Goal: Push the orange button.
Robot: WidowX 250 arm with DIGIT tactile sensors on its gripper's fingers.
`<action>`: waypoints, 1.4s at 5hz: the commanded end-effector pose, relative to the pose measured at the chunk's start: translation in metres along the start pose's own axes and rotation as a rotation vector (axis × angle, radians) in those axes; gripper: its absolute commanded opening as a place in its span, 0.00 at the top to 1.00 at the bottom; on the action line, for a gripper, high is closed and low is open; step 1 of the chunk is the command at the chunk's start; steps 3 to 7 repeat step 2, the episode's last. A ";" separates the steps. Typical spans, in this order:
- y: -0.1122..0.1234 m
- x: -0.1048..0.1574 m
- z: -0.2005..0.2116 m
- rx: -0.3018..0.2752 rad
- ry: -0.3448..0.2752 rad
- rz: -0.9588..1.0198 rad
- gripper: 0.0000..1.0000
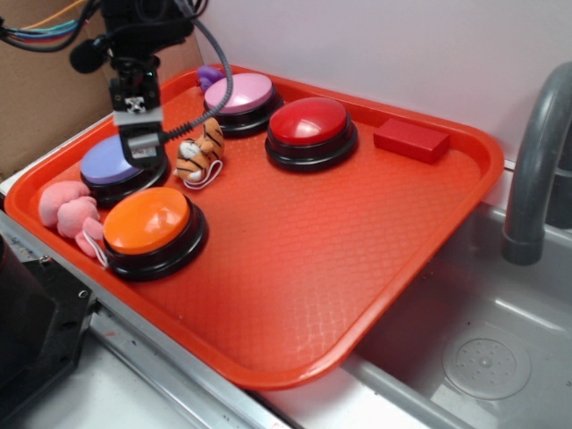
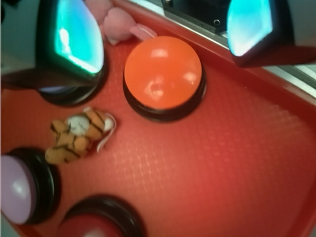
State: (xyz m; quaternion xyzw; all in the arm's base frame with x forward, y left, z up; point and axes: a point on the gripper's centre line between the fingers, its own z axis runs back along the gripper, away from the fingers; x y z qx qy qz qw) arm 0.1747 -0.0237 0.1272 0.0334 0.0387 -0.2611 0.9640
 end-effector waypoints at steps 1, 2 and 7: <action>-0.008 -0.002 0.018 -0.024 -0.069 0.110 0.00; -0.008 -0.004 0.019 -0.038 -0.044 0.115 0.00; -0.008 -0.004 0.019 -0.038 -0.044 0.115 0.00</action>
